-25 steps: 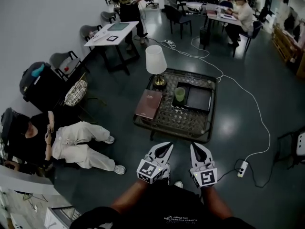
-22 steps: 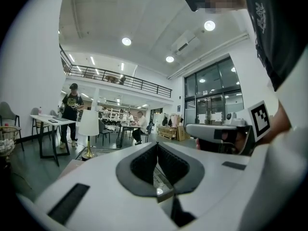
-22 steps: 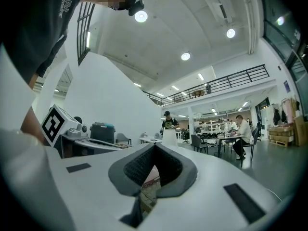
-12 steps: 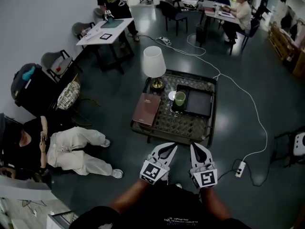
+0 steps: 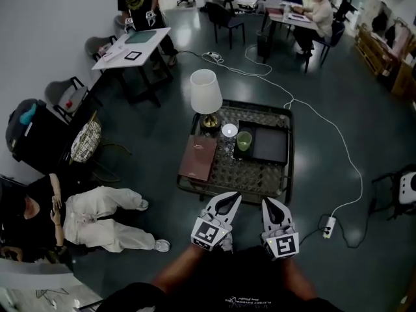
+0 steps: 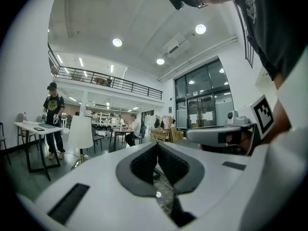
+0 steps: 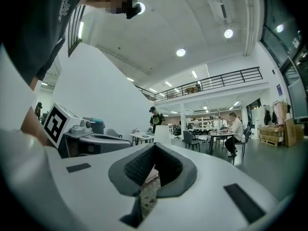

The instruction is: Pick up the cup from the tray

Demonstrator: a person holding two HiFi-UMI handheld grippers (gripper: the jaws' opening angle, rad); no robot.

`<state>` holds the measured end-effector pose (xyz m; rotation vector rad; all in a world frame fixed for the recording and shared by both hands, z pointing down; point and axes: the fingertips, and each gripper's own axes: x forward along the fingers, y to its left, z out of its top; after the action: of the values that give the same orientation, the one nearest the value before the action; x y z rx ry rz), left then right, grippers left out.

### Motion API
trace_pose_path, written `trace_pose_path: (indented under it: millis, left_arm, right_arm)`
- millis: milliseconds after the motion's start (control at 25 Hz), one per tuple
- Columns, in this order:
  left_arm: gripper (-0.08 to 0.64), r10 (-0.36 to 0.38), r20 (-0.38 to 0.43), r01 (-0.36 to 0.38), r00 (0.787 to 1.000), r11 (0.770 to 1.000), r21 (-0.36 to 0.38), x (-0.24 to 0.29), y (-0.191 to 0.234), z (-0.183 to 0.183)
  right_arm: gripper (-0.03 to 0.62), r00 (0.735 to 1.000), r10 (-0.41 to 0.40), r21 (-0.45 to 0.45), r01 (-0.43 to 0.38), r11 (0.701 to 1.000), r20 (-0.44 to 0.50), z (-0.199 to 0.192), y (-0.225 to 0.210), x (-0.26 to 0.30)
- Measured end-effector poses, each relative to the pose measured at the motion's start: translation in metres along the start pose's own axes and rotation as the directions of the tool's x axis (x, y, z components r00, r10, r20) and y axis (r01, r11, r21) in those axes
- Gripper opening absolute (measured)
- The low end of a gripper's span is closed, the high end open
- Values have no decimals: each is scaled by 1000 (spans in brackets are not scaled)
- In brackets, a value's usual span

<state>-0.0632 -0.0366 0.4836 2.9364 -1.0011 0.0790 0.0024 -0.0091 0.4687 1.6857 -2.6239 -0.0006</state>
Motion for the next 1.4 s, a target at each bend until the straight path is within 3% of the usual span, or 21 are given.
trace_pose_path:
  millis: [360,520,720,1040,1240,1400]
  left_arm:
    - [11,-14,-16,13,1000,1000,-15,21,9,-2]
    - [11,0,-29,0,1000,1000,-14,38,12,-1]
    - [11,47,15,-44,999,986,-163,58,32,13]
    - [11,149,32,-142,988,978,-152,94,57,25]
    - [11,183,-5,-182,983,975,-129,115,57,16]
    - [11,213,-35,-215,977,968,-132,127,51,8]
  right_arm:
    - [-2,1000,-20,6,20,1000,-5,4,-22,19]
    - [-2,1000,6,-4,-6,1000,-2,6,-37,28]
    - [-2,999,50,-2,-50,999,3,4,-56,43]
    - [-2,995,93,-7,-93,996,23,0,-102,59]
    - [-2,992,122,13,-122,992,40,2,-127,68]
    - [-2,987,159,15,-159,987,-19,4,-140,77]
